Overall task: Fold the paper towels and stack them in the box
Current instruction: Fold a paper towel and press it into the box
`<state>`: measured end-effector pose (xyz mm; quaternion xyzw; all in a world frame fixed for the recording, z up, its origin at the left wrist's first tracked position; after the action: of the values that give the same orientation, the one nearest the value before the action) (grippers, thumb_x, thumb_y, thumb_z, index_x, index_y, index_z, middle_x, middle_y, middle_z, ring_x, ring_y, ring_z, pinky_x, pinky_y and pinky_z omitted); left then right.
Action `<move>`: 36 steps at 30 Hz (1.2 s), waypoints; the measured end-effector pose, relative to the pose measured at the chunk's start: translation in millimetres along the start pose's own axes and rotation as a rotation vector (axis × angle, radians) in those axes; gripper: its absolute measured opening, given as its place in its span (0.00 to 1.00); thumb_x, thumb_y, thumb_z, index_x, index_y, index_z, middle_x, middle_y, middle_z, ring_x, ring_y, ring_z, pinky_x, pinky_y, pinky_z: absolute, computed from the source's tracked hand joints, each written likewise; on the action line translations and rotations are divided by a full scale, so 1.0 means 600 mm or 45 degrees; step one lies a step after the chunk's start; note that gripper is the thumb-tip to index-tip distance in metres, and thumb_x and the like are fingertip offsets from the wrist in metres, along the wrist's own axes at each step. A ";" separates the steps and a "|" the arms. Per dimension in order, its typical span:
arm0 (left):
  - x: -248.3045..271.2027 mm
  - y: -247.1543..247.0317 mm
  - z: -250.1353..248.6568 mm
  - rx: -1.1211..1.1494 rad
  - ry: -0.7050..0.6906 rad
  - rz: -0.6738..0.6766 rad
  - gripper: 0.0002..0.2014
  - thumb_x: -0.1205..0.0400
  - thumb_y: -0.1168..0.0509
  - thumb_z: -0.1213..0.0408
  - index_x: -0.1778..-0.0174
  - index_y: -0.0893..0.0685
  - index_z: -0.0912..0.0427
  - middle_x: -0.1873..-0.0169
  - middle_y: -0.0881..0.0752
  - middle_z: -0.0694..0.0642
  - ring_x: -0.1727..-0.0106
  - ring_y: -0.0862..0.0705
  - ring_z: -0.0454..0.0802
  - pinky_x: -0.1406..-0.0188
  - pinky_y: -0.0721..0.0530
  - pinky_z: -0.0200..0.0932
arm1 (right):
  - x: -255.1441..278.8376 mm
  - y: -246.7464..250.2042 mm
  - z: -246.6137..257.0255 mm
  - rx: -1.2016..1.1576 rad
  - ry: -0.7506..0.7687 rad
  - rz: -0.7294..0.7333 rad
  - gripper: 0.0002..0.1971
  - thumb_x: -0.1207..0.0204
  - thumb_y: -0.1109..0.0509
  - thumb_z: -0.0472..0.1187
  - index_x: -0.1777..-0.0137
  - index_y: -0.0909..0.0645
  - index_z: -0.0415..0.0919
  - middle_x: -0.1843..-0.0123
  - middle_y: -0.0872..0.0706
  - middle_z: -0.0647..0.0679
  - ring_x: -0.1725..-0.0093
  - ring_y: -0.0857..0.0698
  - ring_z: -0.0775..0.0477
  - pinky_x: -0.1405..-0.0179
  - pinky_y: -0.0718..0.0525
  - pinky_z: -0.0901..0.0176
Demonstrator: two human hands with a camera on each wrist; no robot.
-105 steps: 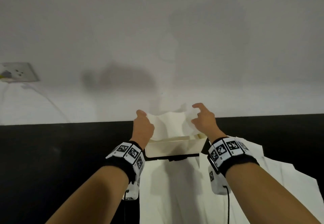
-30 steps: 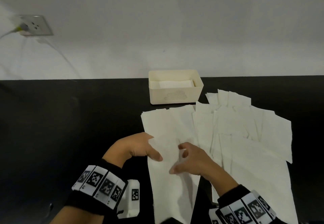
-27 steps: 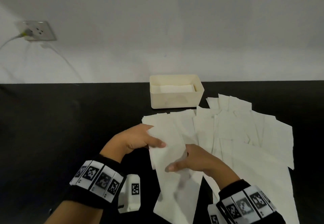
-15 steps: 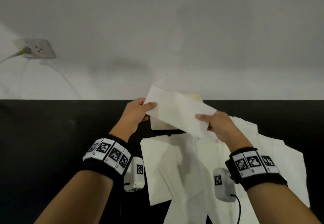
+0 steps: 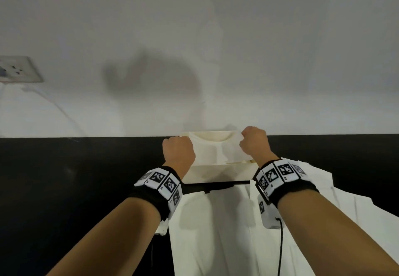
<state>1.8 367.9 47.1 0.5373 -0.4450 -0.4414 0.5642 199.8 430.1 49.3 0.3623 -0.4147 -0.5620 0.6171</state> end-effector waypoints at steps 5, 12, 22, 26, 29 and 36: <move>-0.003 -0.002 -0.027 -0.334 -0.123 0.045 0.08 0.18 0.44 0.67 0.45 0.23 0.59 0.69 0.27 0.50 0.53 0.20 0.47 0.51 0.36 0.41 | -0.007 -0.034 0.004 0.121 -0.073 0.076 0.05 0.23 0.41 0.27 0.56 0.24 0.33 0.56 0.22 0.39 0.64 0.20 0.45 0.69 0.23 0.62; -0.013 -0.020 -0.044 -0.501 -0.227 0.133 0.10 0.17 0.46 0.64 0.48 0.20 0.53 0.48 0.16 0.50 0.40 0.23 0.51 0.33 0.35 0.45 | -0.003 -0.057 0.004 0.232 -0.051 0.107 0.13 0.21 0.44 0.26 0.41 0.21 0.28 0.43 0.16 0.36 0.42 0.15 0.40 0.50 0.18 0.57; 0.019 0.027 -0.036 -0.031 -0.197 -0.118 0.11 0.17 0.43 0.57 0.47 0.16 0.53 0.54 0.14 0.51 0.45 0.22 0.52 0.45 0.30 0.44 | 0.042 0.030 0.027 0.005 0.024 -0.058 0.16 0.22 0.35 0.34 0.35 0.25 0.37 0.42 0.17 0.39 0.46 0.16 0.40 0.58 0.22 0.58; 0.091 0.033 -0.014 0.622 -0.078 -0.145 0.13 0.18 0.38 0.55 0.40 0.17 0.53 0.48 0.15 0.53 0.45 0.18 0.50 0.47 0.21 0.42 | 0.111 0.069 -0.004 -0.326 0.021 -0.090 0.14 0.24 0.29 0.46 0.41 0.17 0.44 0.44 0.13 0.51 0.43 0.15 0.48 0.38 0.22 0.62; 0.151 -0.027 0.004 0.872 0.111 0.088 0.14 0.19 0.35 0.55 0.40 0.18 0.56 0.45 0.17 0.54 0.46 0.18 0.48 0.49 0.19 0.40 | 0.162 0.007 -0.053 -0.376 -0.073 0.069 0.13 0.27 0.27 0.46 0.44 0.15 0.42 0.43 0.12 0.47 0.42 0.14 0.45 0.36 0.18 0.51; 0.260 -0.174 0.027 0.920 0.494 0.612 0.27 0.19 0.35 0.52 0.28 0.28 0.63 0.32 0.22 0.58 0.34 0.21 0.53 0.53 0.25 0.37 | 0.216 -0.131 -0.094 -0.126 -0.175 0.389 0.23 0.21 0.32 0.48 0.30 0.24 0.37 0.29 0.22 0.45 0.32 0.20 0.46 0.29 0.26 0.58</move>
<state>17.1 208.7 -52.4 0.6535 -0.5683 -0.0067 0.5000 224.1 292.0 -31.2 0.2250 -0.4781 -0.5049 0.6825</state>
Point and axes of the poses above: each hand's wrist, its own x-axis away from the middle knuckle, its own y-axis out of the back of the hand, z = x × y, the point moved 10 cm from there along -x, towards the middle knuckle
